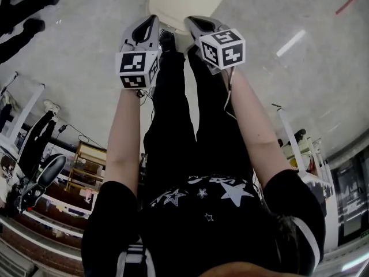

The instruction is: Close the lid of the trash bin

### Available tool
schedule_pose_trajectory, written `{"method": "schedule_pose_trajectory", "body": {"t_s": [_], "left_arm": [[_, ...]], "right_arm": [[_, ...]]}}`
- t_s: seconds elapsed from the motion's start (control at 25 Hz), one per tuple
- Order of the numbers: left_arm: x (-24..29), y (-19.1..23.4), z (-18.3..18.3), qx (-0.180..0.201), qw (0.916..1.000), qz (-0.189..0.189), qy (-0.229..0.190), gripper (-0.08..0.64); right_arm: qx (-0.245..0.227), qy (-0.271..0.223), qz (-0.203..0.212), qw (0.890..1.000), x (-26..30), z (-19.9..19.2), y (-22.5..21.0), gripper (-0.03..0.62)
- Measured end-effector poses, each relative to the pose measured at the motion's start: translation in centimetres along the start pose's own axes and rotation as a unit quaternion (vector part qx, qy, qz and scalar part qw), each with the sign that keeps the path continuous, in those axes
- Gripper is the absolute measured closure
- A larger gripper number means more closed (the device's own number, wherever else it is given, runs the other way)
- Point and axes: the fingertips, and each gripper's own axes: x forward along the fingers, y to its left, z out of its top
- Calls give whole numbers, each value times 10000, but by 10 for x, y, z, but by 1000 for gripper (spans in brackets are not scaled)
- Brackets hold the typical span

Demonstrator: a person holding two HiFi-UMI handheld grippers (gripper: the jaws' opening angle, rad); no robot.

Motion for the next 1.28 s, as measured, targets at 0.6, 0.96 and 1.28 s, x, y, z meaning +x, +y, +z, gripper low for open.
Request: {"method": "schedule_pose_trajectory", "body": {"t_s": [0.6, 0.96, 1.28], "left_arm": [[48, 24, -87, 624, 9899, -441, 1192, 549], [63, 24, -98, 846, 9820, -673, 1550, 549], [73, 19, -109, 869, 9775, -695, 1793, 549]], "right_arm": [[548, -99, -622, 9965, 42, -29, -8, 586], [675, -171, -737, 9948, 54, -30, -13, 586], [589, 9, -847, 9947, 60, -37, -18, 586]]}}
